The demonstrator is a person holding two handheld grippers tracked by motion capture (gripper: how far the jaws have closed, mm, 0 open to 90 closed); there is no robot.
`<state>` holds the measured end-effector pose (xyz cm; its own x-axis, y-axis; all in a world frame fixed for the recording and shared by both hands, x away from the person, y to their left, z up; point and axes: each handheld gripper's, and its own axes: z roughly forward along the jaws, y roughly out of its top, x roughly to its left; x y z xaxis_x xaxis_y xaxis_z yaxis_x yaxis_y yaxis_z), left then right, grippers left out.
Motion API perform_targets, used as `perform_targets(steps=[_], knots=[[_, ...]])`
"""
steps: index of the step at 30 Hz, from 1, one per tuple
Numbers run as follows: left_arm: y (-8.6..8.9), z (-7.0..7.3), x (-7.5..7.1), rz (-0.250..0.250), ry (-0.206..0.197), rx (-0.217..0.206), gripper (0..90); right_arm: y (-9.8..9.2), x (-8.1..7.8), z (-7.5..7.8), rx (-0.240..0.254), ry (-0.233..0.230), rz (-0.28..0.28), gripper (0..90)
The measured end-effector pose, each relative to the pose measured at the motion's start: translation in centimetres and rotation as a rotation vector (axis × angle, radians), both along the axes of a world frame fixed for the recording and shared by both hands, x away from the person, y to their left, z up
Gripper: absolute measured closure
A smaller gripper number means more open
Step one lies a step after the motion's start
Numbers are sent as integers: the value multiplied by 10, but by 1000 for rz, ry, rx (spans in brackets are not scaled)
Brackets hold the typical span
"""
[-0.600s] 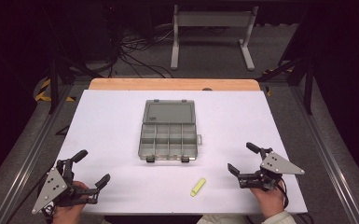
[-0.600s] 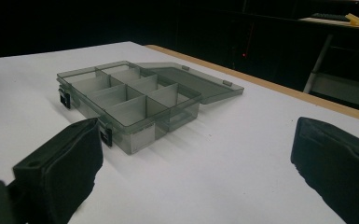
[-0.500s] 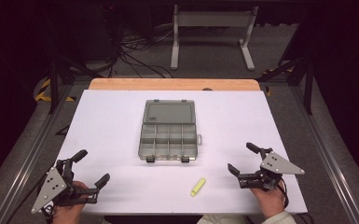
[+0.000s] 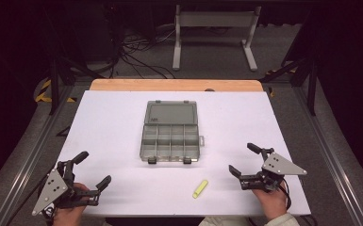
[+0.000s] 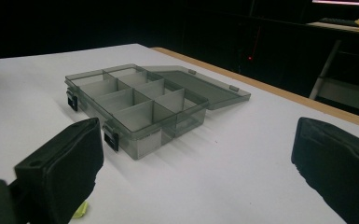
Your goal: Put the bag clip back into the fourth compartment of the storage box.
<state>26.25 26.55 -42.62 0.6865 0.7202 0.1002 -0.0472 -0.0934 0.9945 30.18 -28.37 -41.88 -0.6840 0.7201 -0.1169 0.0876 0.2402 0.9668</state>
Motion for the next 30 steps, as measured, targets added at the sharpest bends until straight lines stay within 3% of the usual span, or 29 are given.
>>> perform_targets(steps=[8, 17, 25, 30], knots=[[0, 0, 0, 4, -1, 0, 1, 10, 5, 9, -16, 11, 26, 28], [0, 0, 0, 1, 0, 0, 1, 37, 17, 22, -31, 44, 78, 16], [0, 0, 0, 2, -1, -1, 1, 54, 24, 26, -72, 73, 100, 15], [-1, 0, 1, -2, 3, 7, 1, 62, 28, 29, -67, 92, 116, 5]])
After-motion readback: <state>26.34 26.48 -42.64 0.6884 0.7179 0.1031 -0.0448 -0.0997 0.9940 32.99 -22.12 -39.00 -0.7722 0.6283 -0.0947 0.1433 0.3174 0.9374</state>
